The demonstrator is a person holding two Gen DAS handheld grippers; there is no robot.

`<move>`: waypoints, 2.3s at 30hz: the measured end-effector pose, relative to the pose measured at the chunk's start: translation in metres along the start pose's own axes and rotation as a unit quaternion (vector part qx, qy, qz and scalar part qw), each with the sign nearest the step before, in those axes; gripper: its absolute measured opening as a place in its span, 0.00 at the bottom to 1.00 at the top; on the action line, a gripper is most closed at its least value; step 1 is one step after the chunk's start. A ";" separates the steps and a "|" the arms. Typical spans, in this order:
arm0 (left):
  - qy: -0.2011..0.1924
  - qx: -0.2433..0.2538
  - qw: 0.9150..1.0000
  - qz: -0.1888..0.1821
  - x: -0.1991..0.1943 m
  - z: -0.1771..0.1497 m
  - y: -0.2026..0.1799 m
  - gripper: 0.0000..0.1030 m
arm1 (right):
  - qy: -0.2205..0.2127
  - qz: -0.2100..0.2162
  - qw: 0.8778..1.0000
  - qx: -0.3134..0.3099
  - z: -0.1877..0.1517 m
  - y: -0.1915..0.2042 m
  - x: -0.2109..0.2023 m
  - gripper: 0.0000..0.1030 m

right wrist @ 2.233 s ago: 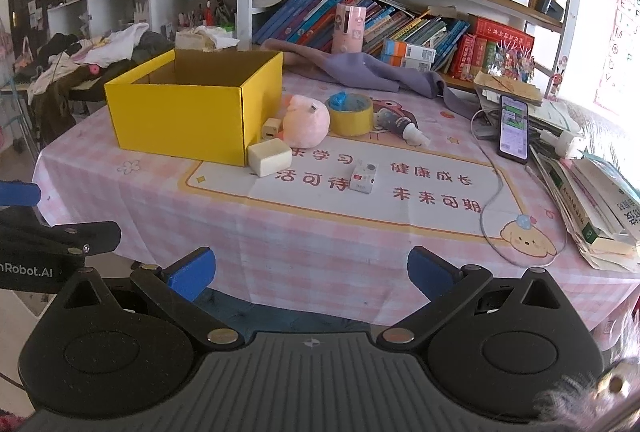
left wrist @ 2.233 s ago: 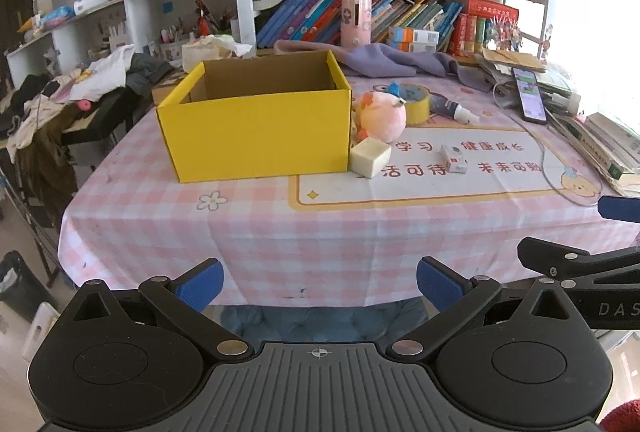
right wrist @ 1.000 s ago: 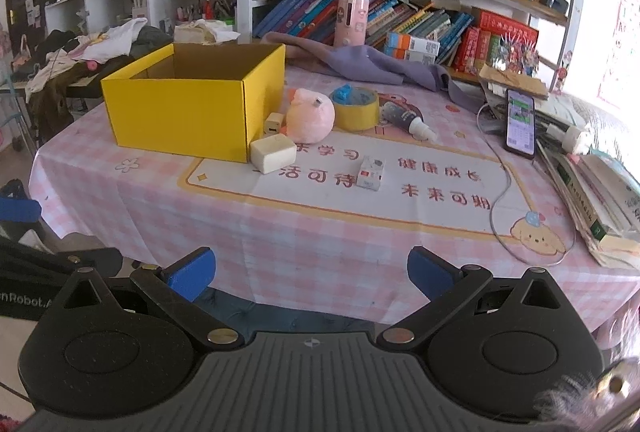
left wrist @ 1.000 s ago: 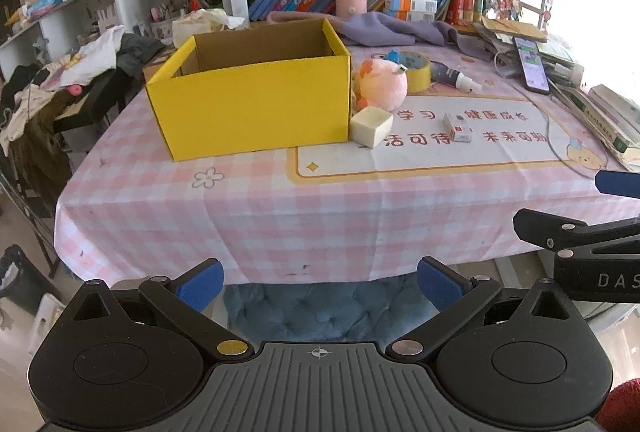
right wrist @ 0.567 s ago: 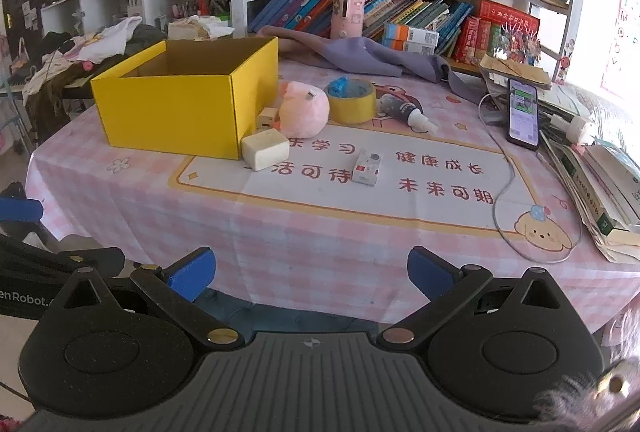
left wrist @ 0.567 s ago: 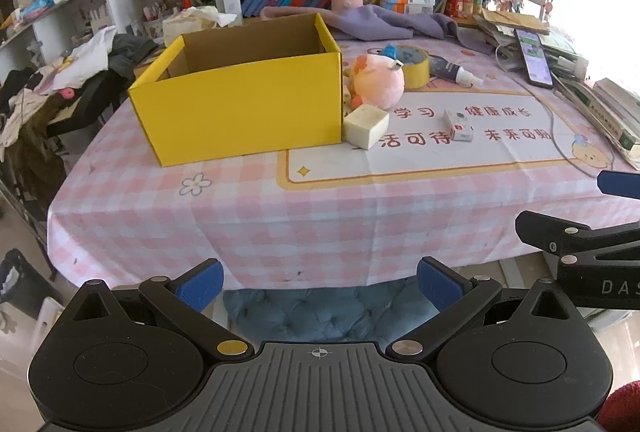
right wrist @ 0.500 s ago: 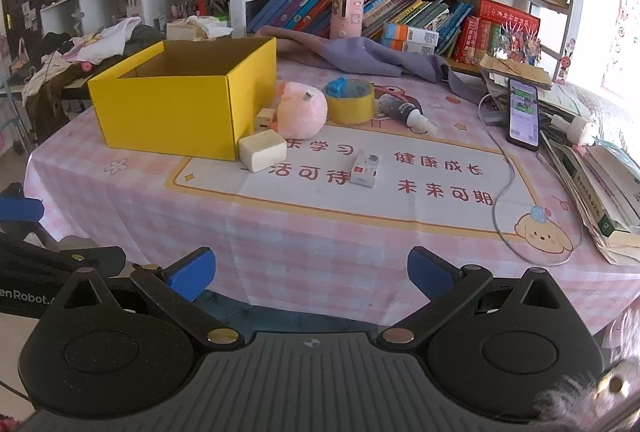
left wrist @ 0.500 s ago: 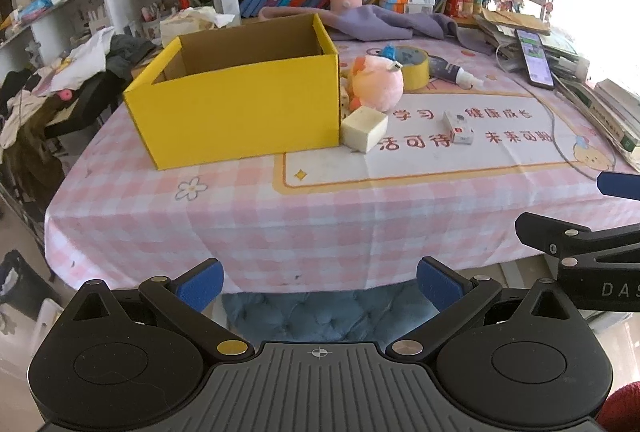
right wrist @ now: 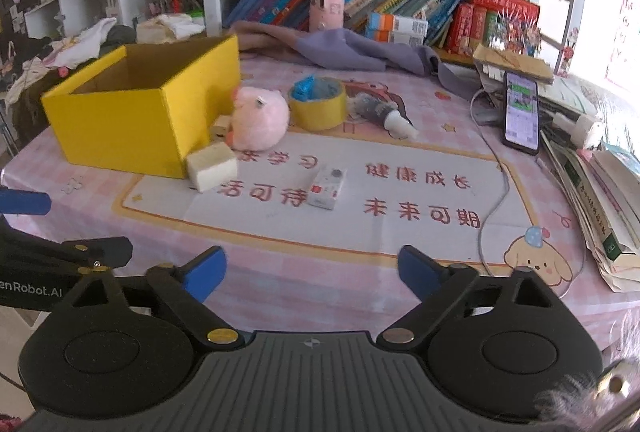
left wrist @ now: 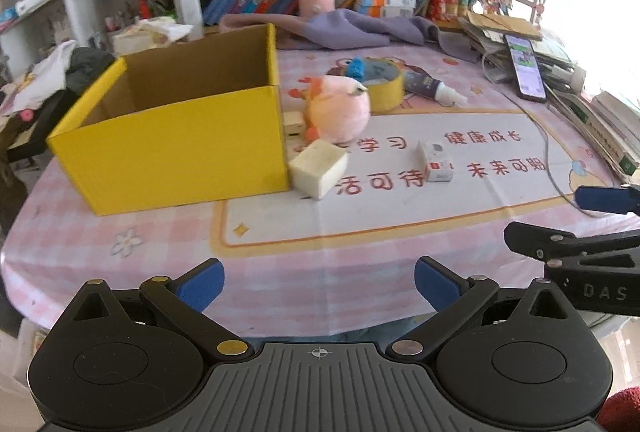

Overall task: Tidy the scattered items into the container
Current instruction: 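Close the left gripper on the small white medicine box while the right gripper grasps the spray bottle, then lift the medicine box and spray bottle and carry both over the yellow box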

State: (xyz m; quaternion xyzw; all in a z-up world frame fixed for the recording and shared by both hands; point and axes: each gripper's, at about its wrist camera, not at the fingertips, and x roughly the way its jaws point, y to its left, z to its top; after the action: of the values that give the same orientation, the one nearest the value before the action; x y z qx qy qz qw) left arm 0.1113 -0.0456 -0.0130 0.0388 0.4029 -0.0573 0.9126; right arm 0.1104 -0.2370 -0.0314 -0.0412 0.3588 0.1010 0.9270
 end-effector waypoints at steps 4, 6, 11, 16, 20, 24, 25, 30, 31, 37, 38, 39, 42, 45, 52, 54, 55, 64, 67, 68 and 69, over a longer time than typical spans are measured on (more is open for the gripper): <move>0.009 0.008 1.000 -0.007 0.017 0.014 -0.013 0.95 | 0.012 -0.003 1.000 0.013 0.008 -0.020 0.014 0.67; 0.015 0.008 1.000 -0.009 0.025 0.021 -0.019 0.94 | 0.014 -0.003 1.000 0.017 0.014 -0.030 0.020 0.67; 0.015 -0.001 1.000 -0.008 0.040 0.041 -0.034 0.94 | 0.018 -0.002 1.000 0.011 0.031 -0.053 0.034 0.67; 0.020 -0.001 1.000 -0.004 0.057 0.059 -0.055 0.94 | 0.019 0.006 1.000 0.001 0.048 -0.077 0.048 0.67; 0.026 0.003 1.000 -0.003 0.071 0.075 -0.072 0.94 | 0.020 0.016 1.000 -0.005 0.060 -0.097 0.061 0.67; 0.029 0.003 1.000 0.004 0.085 0.089 -0.086 0.94 | 0.021 0.025 0.999 -0.006 0.072 -0.117 0.075 0.67; 0.031 0.003 0.999 0.007 0.089 0.092 -0.089 0.94 | 0.022 0.027 0.999 -0.006 0.075 -0.123 0.080 0.67; 0.043 0.000 0.999 0.015 0.111 0.108 -0.101 0.87 | 0.023 0.039 0.999 -0.007 0.090 -0.145 0.102 0.72; 0.046 0.000 0.999 0.017 0.116 0.111 -0.103 0.86 | 0.024 0.041 0.999 -0.007 0.094 -0.149 0.107 0.72; 0.072 -0.010 0.997 0.021 0.142 0.122 -0.107 0.71 | 0.033 0.061 0.997 -0.017 0.109 -0.161 0.137 0.72; 0.079 -0.012 0.997 0.021 0.147 0.122 -0.107 0.69 | 0.035 0.064 0.997 -0.020 0.110 -0.161 0.141 0.72; 0.087 -0.014 0.996 0.020 0.152 0.122 -0.107 0.65 | 0.037 0.067 0.997 -0.022 0.112 -0.162 0.146 0.72; 0.109 -0.015 0.994 0.015 0.165 0.121 -0.109 0.57 | 0.043 0.074 0.996 -0.034 0.118 -0.162 0.159 0.72; 0.111 -0.013 0.994 0.005 0.170 0.121 -0.112 0.57 | 0.040 0.078 0.995 -0.048 0.126 -0.159 0.172 0.72; 0.131 -0.011 0.991 0.002 0.177 0.115 -0.115 0.46 | 0.032 0.089 0.989 -0.117 0.150 -0.148 0.217 0.72; 0.130 -0.010 0.991 0.003 0.177 0.115 -0.116 0.46 | 0.034 0.094 0.986 -0.136 0.156 -0.144 0.231 0.71; 0.129 -0.009 0.992 0.004 0.177 0.115 -0.116 0.46 | 0.034 0.097 0.984 -0.146 0.159 -0.141 0.237 0.71; 0.131 0.003 0.991 -0.008 0.175 0.116 -0.121 0.23 | 0.057 0.101 0.974 -0.194 0.173 -0.124 0.281 0.53; 0.132 0.012 0.991 -0.014 0.175 0.118 -0.124 0.13 | 0.071 0.127 0.975 -0.167 0.173 -0.129 0.288 0.36; 0.133 0.009 0.991 -0.015 0.175 0.118 -0.124 0.13 | 0.076 0.134 0.976 -0.156 0.174 -0.131 0.288 0.32; 0.132 0.005 0.991 -0.014 0.174 0.119 -0.123 0.13 | 0.079 0.137 0.976 -0.151 0.174 -0.131 0.288 0.30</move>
State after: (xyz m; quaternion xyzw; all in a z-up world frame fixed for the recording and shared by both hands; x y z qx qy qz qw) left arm 0.2982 -0.1938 -0.0650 0.0453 0.5204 -0.0664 0.8501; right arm 0.4614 -0.2939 -0.0958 -0.1392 0.4141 0.2766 0.8559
